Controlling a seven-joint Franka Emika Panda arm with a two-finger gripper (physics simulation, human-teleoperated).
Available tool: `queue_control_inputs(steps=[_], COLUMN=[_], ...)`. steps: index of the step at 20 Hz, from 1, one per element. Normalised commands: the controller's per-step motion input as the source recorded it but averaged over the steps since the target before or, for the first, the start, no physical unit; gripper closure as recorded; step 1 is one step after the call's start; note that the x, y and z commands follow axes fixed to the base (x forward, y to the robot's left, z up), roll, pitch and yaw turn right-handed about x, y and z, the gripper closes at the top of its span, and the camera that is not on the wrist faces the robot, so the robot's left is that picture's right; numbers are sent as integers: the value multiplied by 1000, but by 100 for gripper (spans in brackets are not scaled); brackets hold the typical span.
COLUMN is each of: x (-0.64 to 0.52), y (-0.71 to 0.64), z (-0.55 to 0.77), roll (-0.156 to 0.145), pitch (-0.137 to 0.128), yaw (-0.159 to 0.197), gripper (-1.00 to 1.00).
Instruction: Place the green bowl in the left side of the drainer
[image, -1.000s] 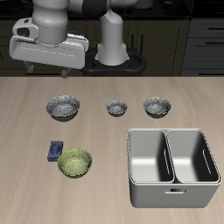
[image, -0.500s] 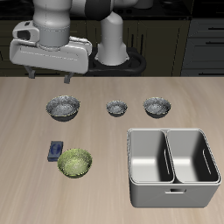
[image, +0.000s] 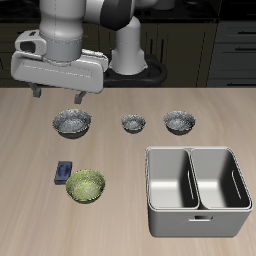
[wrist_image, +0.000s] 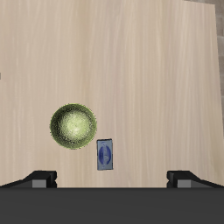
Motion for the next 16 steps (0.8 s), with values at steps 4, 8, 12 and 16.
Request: queue_control_inputs(steps=[4,8,12,16], x=[193,173,74,91], y=[160,180,22,-43], z=[-113,-297,-188,-305], roll=[-3,20,1,-8], pitch=[10,35,13,36], yaw=[6,-8,-4,-2], gripper=[-100,-100,-100,-100])
